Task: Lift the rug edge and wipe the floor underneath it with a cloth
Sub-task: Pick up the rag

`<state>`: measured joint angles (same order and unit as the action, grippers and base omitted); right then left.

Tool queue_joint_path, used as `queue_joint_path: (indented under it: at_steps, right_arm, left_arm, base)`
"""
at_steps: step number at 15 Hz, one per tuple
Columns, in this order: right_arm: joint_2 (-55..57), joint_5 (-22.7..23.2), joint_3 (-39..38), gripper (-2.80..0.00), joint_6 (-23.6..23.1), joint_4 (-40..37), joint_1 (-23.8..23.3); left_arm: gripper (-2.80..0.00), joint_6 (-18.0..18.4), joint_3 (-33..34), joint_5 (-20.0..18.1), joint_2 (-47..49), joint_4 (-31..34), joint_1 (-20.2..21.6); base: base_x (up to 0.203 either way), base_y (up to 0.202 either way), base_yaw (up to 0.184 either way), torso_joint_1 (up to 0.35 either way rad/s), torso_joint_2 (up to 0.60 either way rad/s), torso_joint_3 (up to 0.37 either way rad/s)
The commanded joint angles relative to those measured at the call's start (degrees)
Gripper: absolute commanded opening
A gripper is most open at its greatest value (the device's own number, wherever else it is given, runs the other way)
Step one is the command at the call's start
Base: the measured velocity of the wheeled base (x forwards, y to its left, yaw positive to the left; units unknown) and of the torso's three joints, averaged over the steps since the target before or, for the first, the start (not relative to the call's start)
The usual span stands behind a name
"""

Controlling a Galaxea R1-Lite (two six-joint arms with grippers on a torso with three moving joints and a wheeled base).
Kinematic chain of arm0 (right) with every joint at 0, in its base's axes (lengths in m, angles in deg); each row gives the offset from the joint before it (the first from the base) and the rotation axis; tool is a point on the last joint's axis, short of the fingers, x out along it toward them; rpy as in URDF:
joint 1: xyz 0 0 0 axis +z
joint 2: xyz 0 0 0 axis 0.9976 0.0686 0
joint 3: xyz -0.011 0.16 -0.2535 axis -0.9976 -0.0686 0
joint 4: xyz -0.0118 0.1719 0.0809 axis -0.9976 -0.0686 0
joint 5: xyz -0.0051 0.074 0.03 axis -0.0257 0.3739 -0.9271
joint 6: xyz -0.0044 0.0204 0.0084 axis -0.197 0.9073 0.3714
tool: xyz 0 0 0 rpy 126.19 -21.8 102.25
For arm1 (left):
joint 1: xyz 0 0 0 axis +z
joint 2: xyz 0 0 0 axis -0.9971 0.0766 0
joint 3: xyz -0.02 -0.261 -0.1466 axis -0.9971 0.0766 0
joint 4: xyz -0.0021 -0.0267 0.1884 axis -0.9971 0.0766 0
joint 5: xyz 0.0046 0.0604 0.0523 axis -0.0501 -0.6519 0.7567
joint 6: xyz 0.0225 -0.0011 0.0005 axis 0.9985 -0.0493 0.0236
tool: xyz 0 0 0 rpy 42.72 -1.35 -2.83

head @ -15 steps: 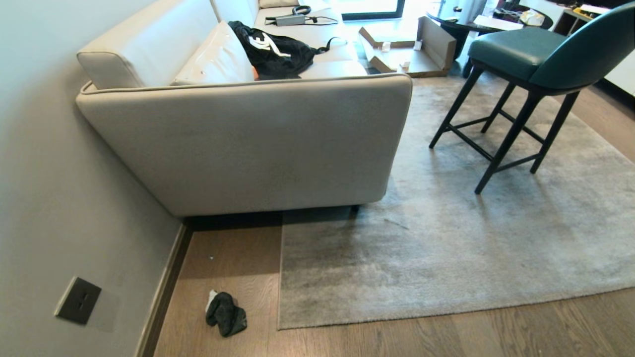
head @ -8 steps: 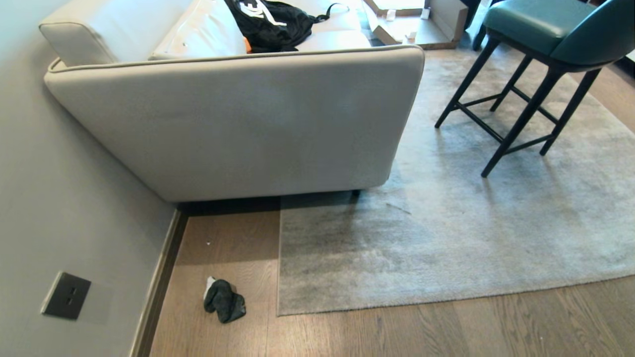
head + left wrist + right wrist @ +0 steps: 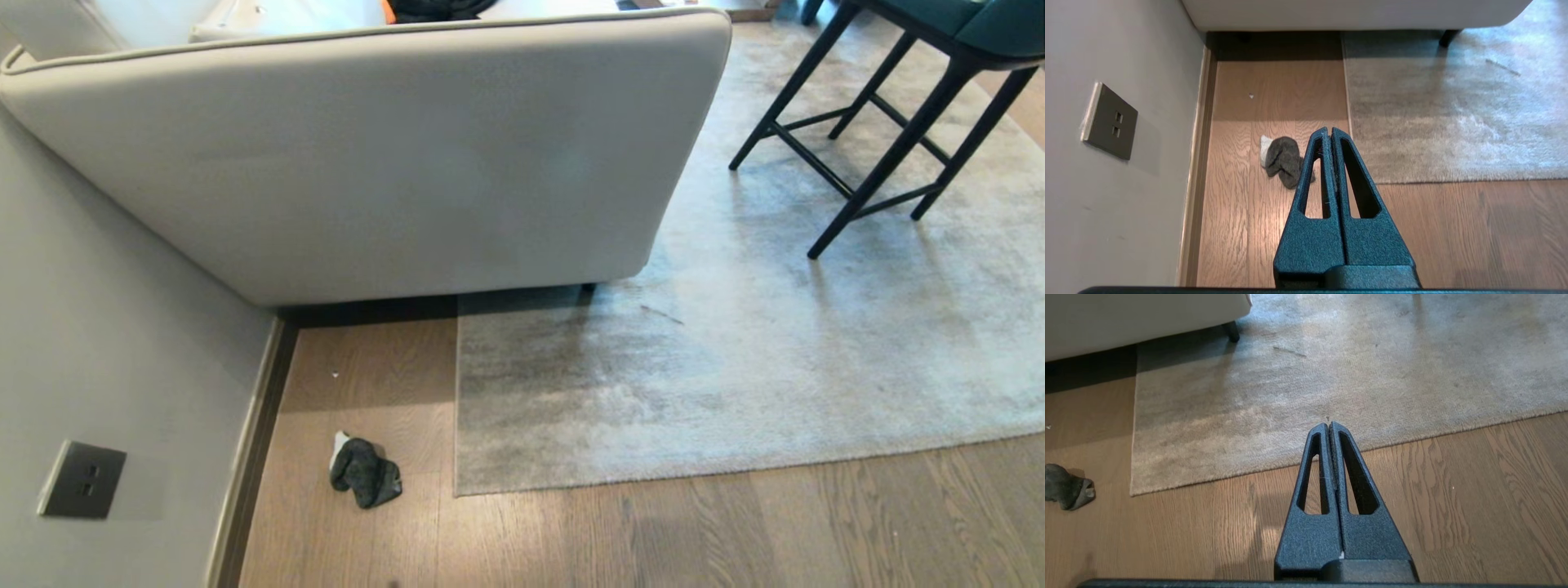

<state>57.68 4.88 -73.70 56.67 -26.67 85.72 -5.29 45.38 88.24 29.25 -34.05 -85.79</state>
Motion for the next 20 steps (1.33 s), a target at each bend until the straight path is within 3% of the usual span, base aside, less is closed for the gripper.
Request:
queue_joint_path:
  at_steps: [1, 20]
  right_arm:
    - [0.0, -0.1, 0.0, -2.80, 0.0, 0.0, 0.0]
    - [0.0, 0.0, 0.0, -2.80, 0.0, 0.0, 0.0]
  left_arm:
    - [-2.80, 0.0, 0.0, 0.0, 0.0, 0.0, 0.0]
    - [-2.80, -0.4, 0.0, 0.0, 0.0, 0.0, 0.0]
  base:
    - [0.000, 0.000, 0.000, 0.004, 0.01, -0.197]
    - [0.000, 0.000, 0.000, 0.003, 0.00, -0.197]
